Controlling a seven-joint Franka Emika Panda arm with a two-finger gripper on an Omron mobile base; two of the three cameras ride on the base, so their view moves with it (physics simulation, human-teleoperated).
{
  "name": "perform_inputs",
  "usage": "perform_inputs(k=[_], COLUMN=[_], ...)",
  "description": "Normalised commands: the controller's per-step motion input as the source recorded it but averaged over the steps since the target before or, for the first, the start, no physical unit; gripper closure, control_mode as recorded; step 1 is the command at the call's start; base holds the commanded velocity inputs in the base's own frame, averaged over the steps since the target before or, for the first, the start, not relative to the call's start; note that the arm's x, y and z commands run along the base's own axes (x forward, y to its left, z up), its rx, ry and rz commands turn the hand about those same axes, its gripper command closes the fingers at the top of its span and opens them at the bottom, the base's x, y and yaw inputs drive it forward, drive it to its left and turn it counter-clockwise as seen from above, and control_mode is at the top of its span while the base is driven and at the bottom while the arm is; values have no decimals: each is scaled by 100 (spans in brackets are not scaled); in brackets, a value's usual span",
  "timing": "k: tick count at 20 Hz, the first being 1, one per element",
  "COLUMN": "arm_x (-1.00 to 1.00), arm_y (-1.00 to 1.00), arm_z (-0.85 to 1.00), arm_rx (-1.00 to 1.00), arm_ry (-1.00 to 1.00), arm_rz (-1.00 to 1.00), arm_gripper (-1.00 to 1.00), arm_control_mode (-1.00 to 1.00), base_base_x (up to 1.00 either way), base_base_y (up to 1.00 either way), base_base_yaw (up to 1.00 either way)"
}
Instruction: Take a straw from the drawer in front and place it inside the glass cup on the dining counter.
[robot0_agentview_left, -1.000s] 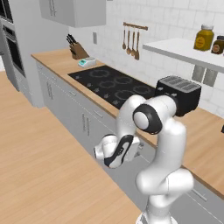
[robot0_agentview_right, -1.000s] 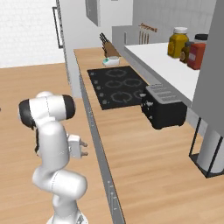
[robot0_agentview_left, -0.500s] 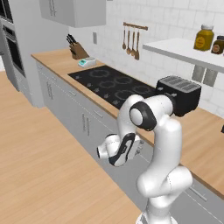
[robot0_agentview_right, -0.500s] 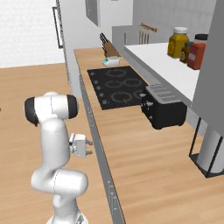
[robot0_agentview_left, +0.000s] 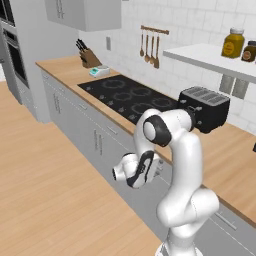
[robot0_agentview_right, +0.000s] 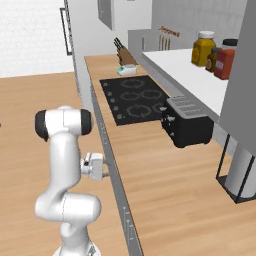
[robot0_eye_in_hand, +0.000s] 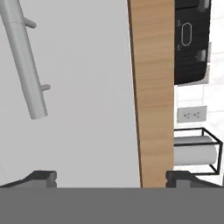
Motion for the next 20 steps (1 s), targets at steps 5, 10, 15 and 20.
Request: perform_inputs(k=[5, 10, 15, 20], arm_x=[27, 34, 38, 38], arm_y=[-19, -9, 0, 0], arm_z=[-24, -31, -34, -19], arm_rx=[0, 0, 0, 0], arm_ry=[1, 3, 4, 0], arm_rz=[0, 1, 5, 6], arm_gripper=[-100, -100, -100, -100], arm_control_mode=[-100, -100, -100, -100], base_base_x=[0, 0, 0, 0], base_base_y=[0, 0, 0, 0], base_base_yaw=[0, 0, 0, 0])
